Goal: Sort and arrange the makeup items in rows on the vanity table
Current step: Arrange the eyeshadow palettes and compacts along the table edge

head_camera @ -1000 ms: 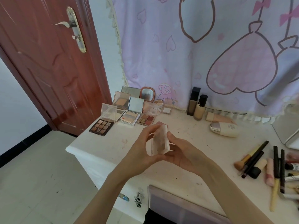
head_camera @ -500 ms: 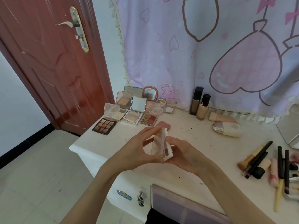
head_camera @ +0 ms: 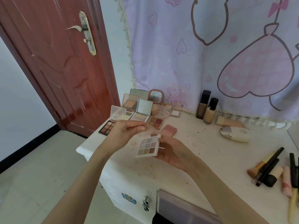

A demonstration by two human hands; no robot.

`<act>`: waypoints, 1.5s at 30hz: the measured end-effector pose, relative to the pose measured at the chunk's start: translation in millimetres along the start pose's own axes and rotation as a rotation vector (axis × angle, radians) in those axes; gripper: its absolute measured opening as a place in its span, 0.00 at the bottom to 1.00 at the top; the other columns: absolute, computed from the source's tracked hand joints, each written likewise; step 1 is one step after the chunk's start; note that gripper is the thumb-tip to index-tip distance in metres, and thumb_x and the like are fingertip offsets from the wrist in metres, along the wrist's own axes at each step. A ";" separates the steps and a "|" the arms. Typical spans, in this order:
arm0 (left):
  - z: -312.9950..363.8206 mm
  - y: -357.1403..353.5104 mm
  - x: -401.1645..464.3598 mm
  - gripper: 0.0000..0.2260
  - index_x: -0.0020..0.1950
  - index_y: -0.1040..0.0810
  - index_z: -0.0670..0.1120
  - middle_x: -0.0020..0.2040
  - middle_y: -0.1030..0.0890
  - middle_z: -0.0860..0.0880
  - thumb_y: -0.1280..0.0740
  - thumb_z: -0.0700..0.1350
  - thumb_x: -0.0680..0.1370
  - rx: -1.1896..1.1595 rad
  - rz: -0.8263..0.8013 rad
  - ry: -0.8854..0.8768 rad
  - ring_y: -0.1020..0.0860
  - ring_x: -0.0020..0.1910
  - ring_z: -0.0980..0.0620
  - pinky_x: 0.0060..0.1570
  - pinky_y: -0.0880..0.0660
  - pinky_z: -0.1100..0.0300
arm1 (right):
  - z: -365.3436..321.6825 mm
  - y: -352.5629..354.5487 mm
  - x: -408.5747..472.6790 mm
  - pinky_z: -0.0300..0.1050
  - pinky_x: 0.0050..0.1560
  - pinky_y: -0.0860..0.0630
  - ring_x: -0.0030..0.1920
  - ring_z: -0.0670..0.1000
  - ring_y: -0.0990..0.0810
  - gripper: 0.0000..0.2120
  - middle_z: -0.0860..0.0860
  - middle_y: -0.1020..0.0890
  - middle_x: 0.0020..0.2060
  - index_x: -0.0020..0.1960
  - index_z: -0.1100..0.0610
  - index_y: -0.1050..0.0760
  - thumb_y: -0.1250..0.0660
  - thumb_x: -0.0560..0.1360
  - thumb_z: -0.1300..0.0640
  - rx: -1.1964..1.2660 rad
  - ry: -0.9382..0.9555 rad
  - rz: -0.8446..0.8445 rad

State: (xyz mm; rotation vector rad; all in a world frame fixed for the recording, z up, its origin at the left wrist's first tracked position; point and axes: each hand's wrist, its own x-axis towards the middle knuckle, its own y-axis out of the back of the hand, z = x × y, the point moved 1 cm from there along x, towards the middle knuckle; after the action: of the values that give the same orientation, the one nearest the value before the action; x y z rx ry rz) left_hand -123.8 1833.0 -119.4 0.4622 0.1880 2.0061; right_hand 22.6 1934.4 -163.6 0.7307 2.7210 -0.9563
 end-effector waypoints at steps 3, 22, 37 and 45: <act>-5.2 8.8 8.6 0.09 0.49 0.18 0.48 0.43 0.16 0.54 0.32 0.37 0.73 0.020 0.031 0.009 0.19 0.47 0.61 0.49 0.28 0.73 | 0.7 -11.2 16.4 0.45 0.40 0.19 0.43 0.53 0.16 0.13 0.55 0.17 0.49 0.58 0.55 0.24 0.39 0.77 0.66 -0.185 0.117 0.051; -81.7 -8.8 -40.3 0.47 0.74 0.46 0.46 0.64 0.31 0.48 0.26 0.61 0.64 0.604 0.449 0.355 0.36 0.63 0.47 0.64 0.41 0.55 | 13.3 -44.7 108.4 0.56 0.60 0.26 0.52 0.56 0.19 0.09 0.56 0.16 0.47 0.43 0.54 0.21 0.38 0.77 0.61 -0.376 0.286 0.437; -99.2 -12.2 -35.9 0.36 0.70 0.39 0.44 0.64 0.30 0.46 0.29 0.57 0.69 0.621 0.612 0.367 0.38 0.63 0.47 0.63 0.41 0.53 | 12.3 -39.0 112.1 0.41 0.51 0.29 0.52 0.52 0.22 0.10 0.54 0.17 0.48 0.51 0.63 0.19 0.37 0.76 0.62 -0.943 0.432 0.571; -96.3 -10.8 -30.4 0.35 0.70 0.38 0.44 0.65 0.31 0.45 0.28 0.56 0.69 0.605 0.631 0.403 0.39 0.64 0.45 0.64 0.42 0.53 | 10.4 -38.3 119.7 0.47 0.51 0.26 0.50 0.55 0.22 0.07 0.55 0.18 0.46 0.49 0.62 0.21 0.37 0.76 0.62 -0.944 0.419 0.629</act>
State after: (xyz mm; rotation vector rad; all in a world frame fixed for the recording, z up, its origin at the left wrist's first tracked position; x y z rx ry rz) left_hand -141.2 1817.5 -218.3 0.5264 1.0255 2.6411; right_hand -100.3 1949.1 -187.8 1.4767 2.4822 0.6352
